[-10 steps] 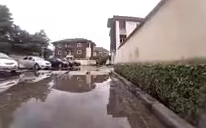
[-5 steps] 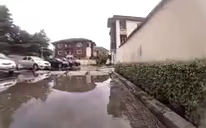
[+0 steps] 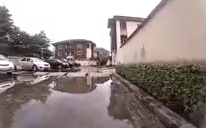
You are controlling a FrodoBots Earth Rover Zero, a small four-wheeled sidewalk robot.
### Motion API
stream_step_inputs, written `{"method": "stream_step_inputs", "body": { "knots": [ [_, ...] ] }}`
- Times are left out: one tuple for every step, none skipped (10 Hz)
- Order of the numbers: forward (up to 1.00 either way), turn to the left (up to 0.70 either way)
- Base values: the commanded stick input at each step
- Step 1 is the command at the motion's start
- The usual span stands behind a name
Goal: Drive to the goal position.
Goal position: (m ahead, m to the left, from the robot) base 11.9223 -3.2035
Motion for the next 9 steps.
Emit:
{"method": "stream_step_inputs", "body": {
  "knots": [
    [0.5,0.0],
    [0.5,0.0],
    [0.5,0.0],
    [0.5,0.0],
    [0.5,0.0],
    [0.5,0.0],
    [0.5,0.0],
    [0.5,0.0],
    [0.5,0.0]
  ]
}}
